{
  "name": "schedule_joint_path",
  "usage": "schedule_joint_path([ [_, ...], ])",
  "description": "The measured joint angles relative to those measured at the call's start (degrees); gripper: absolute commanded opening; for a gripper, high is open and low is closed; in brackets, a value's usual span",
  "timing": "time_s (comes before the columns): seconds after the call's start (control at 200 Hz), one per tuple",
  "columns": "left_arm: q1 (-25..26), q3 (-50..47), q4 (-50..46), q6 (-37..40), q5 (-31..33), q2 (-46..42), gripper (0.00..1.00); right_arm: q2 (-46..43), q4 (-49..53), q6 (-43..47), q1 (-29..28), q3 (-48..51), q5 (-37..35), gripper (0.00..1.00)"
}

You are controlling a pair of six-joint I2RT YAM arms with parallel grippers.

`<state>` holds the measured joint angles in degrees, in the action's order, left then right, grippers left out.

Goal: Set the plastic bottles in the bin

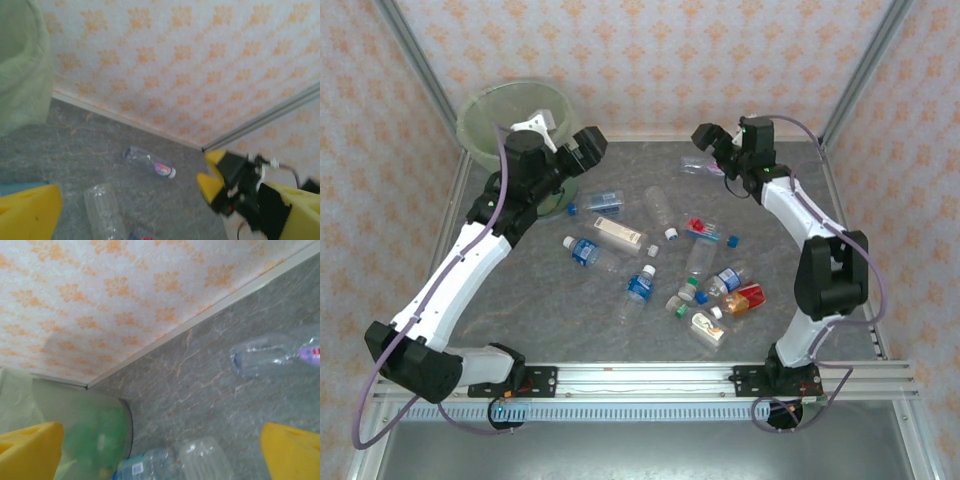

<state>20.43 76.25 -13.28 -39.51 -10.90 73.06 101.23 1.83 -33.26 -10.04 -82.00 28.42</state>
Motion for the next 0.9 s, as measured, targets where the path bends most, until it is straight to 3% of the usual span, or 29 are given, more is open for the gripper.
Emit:
schedule_joint_path([
  [0.581,1.6,-8.4,-2.0,2.5,1.7,-5.9,0.99,39.6,15.1,5.2,1.1,-49.5,-6.2,1.00],
  [0.901,1.6,-8.4,-3.9,5.2,2.9,-5.9,0.99,44.5,19.1,8.7,2.0,-52.0,-8.3,1.00],
])
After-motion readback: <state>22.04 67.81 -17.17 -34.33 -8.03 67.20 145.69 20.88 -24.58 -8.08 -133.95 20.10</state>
